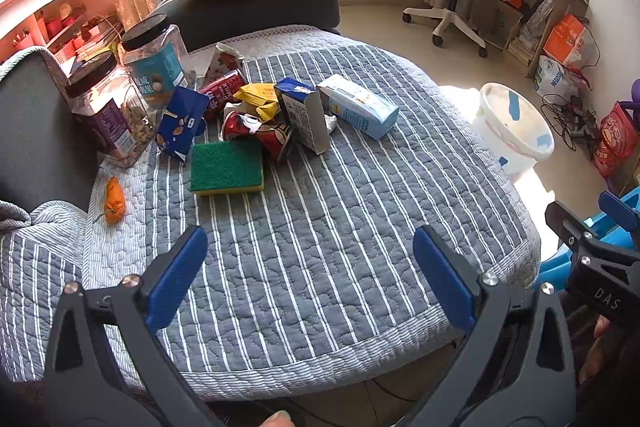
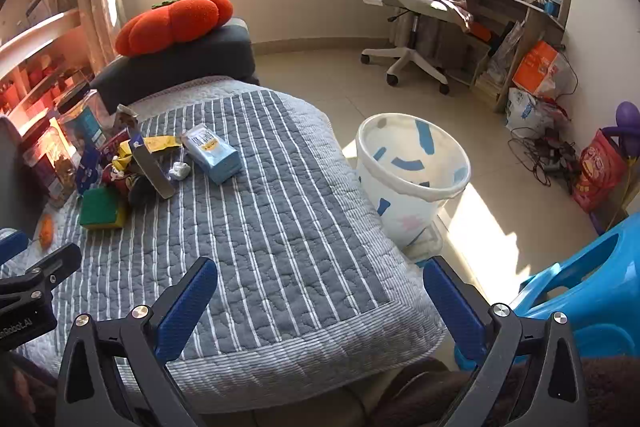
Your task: Collect trash
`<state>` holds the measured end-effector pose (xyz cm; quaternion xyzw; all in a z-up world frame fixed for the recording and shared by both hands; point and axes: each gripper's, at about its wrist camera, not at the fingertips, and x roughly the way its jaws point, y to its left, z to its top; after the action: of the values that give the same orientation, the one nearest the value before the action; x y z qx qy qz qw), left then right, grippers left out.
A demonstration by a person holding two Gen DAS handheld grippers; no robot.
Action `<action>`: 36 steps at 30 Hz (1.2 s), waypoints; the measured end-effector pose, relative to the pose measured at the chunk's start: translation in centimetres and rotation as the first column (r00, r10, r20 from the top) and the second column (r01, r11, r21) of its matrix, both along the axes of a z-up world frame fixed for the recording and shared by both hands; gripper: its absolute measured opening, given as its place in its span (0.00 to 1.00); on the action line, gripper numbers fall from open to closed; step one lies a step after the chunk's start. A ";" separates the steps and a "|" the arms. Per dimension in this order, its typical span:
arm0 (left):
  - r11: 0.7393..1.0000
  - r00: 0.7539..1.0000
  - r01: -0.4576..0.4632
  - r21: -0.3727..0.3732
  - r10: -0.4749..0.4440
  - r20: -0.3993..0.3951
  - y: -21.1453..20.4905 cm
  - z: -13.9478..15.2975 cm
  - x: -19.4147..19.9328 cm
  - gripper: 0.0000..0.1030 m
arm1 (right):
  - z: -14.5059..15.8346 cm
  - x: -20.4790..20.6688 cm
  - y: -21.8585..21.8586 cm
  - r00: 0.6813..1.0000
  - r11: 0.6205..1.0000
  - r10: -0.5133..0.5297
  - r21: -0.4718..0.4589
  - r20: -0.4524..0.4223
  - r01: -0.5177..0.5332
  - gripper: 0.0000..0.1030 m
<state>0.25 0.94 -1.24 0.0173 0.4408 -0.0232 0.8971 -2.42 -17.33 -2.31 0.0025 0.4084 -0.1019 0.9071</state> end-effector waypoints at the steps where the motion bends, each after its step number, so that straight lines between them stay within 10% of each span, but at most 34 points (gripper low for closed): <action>1: 1.000 1.000 0.002 0.000 -0.002 0.000 0.0 0.0 0.0 0.99 | 0.0 0.0 0.0 1.000 1.000 0.000 0.000 0.000 0.000 1.00; 36: 1.000 1.000 0.005 0.003 -0.005 -0.003 -0.3 0.0 -0.2 0.99 | -0.2 0.0 -0.2 1.000 1.000 -0.023 0.006 0.003 0.023 1.00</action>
<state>0.08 0.68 -1.26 0.0196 0.4420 -0.0250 0.8965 -2.45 -17.57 -2.48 0.0099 0.4073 -0.1113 0.9065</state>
